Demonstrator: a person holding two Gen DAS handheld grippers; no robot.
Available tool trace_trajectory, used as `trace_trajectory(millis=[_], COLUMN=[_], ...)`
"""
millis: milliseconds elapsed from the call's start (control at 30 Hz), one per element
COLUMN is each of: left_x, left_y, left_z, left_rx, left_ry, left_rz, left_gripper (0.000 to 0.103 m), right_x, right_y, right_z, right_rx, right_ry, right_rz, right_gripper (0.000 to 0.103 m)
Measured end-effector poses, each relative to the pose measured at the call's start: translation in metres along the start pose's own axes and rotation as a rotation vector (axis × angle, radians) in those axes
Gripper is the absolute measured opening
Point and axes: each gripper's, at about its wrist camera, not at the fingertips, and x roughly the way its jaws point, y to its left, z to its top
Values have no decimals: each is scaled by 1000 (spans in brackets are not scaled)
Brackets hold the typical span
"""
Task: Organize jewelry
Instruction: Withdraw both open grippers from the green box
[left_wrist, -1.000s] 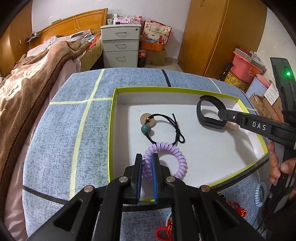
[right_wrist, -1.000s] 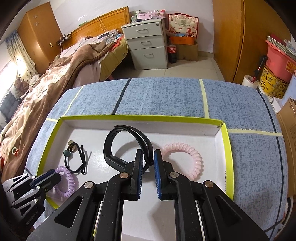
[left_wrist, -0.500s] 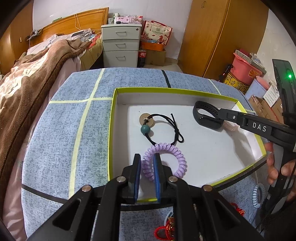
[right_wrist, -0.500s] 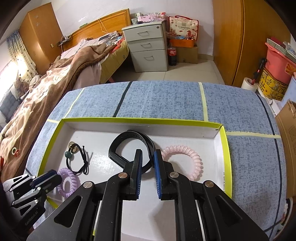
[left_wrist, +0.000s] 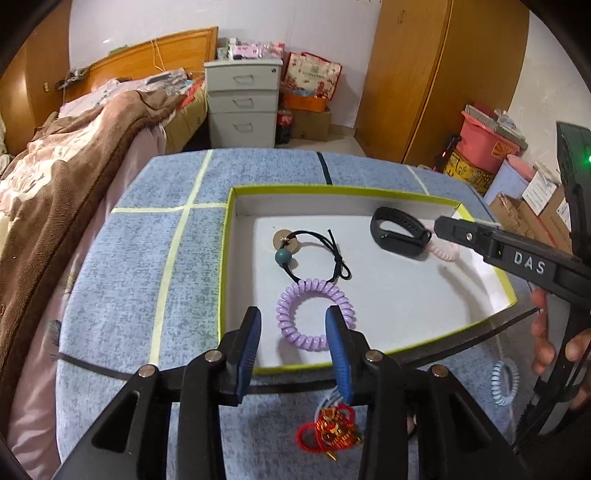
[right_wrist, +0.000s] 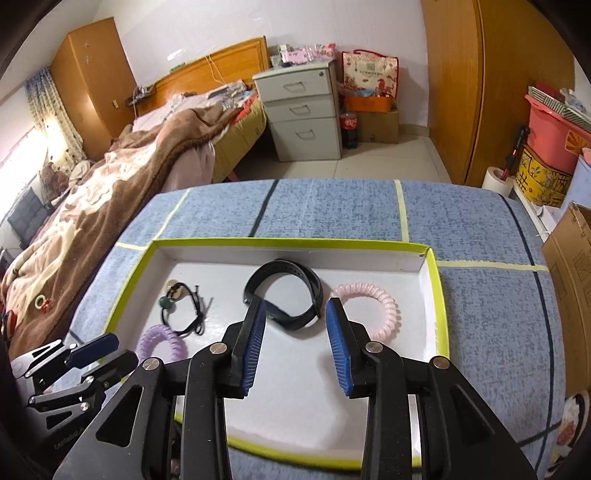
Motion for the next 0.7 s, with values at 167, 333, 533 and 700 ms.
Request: trace_trajectory(millis=[167, 333, 533, 700], left_x=[-19, -34, -49, -57], left_y=[-4, -10, -11, -9], left_z=[-7, -21, -38, -49], left_rx=[-1, 10, -1, -8], left_ry=[-39, -65, -89, -97], left_rz=[5, 34, 21, 28], left_gripper=[44, 46, 47, 47], right_x=[-24, -46, -62, -70], right_y=[1, 0, -1, -7], right_z=[-13, -30, -52, -67], right_rx=[8, 4, -3, 4], right_ry=[-43, -81, -112, -122], right_rz=[-2, -4, -11, -9], right_gripper=[36, 36, 36, 37])
